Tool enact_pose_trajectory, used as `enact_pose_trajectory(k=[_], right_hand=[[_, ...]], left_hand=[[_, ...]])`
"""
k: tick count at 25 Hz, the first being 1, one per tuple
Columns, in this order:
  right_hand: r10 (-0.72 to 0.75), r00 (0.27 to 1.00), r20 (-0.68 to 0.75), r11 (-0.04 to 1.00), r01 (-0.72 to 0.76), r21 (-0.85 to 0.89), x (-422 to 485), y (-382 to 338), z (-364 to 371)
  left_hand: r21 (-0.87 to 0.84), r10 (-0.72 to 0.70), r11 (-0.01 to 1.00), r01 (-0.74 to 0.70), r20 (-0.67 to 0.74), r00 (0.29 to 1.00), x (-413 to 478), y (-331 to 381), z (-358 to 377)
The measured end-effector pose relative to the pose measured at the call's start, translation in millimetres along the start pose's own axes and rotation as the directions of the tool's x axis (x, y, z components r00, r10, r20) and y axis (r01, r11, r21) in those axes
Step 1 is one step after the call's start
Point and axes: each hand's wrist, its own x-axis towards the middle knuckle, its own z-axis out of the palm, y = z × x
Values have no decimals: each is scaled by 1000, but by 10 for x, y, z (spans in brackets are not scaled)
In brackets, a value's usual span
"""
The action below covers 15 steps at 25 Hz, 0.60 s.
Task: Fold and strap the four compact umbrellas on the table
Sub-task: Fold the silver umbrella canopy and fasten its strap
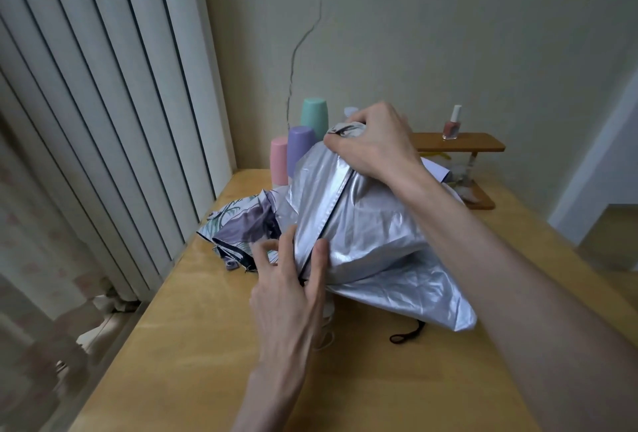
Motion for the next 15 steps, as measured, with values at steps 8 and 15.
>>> enact_pose_trajectory(k=[8, 15], right_hand=[[89, 995, 53, 991, -94, 90, 29, 17, 100], [-189, 949, 254, 966, 134, 222, -90, -21, -68]], left_hand=[[-181, 28, 984, -2, 145, 989, 91, -146, 20], [-374, -142, 915, 151, 51, 989, 149, -152, 42]])
